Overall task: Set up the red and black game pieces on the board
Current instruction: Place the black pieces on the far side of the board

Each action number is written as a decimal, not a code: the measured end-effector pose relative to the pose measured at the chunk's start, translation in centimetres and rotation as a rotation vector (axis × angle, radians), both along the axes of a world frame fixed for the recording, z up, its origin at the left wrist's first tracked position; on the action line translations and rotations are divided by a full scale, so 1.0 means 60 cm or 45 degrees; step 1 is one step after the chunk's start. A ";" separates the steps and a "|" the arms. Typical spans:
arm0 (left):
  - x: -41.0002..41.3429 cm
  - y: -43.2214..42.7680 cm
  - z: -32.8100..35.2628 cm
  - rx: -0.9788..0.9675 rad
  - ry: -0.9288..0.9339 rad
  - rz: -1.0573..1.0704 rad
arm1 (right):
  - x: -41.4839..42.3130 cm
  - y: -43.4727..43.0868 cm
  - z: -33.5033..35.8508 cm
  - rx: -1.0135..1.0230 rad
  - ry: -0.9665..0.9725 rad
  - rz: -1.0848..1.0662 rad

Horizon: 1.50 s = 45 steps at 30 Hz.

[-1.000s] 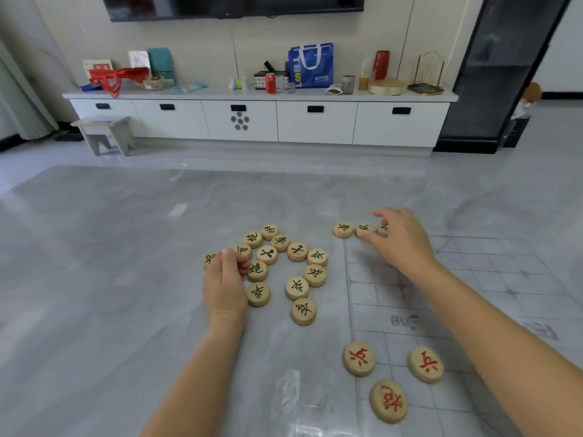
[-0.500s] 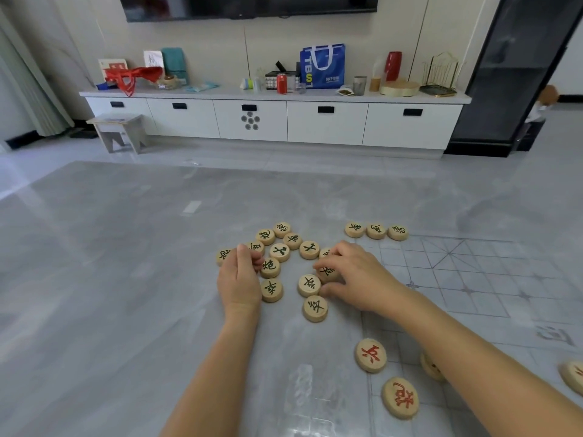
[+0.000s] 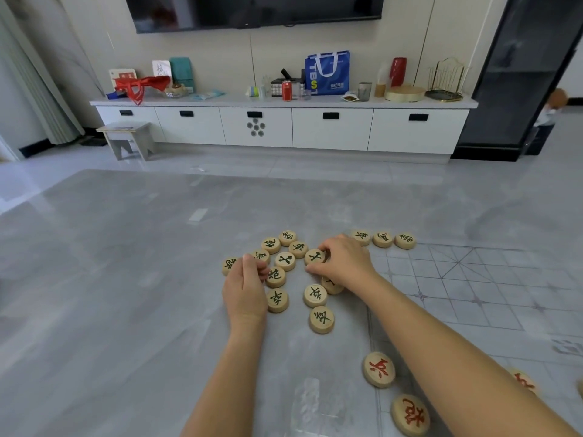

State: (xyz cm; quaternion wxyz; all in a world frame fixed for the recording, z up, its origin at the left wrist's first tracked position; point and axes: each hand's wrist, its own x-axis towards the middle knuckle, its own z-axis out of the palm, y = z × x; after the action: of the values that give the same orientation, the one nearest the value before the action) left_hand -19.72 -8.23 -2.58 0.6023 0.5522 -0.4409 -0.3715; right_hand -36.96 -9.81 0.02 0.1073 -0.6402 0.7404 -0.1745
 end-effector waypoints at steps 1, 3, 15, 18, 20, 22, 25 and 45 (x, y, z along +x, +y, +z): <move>0.000 0.000 0.000 -0.001 -0.001 -0.001 | -0.006 -0.002 0.000 -0.034 -0.061 -0.019; 0.001 -0.001 0.000 -0.005 0.000 -0.002 | -0.034 -0.001 0.009 -0.139 -0.177 -0.106; 0.003 -0.008 -0.009 0.006 -0.083 0.010 | -0.311 0.050 -0.014 -0.081 -0.151 -0.646; 0.003 -0.006 -0.007 -0.003 -0.076 0.008 | -0.310 0.049 -0.022 -0.064 -0.113 -0.627; 0.003 -0.006 -0.007 -0.001 -0.073 0.009 | -0.307 0.047 -0.022 -0.045 -0.099 -0.605; 0.002 -0.005 -0.006 0.006 -0.066 0.012 | -0.308 0.046 -0.023 -0.038 -0.089 -0.599; -0.002 -0.001 -0.001 0.014 -0.053 0.019 | -0.315 0.046 -0.028 -0.025 -0.068 -0.579; -0.004 0.008 0.017 0.075 0.014 0.034 | -0.205 0.091 -0.005 -0.275 -0.107 -0.312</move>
State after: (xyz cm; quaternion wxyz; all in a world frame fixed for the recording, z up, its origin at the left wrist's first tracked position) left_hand -19.98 -7.75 -1.54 0.5931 0.5734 -0.4190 -0.3792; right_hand -49.28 -4.33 -0.25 0.0465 -0.5453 0.7846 -0.2914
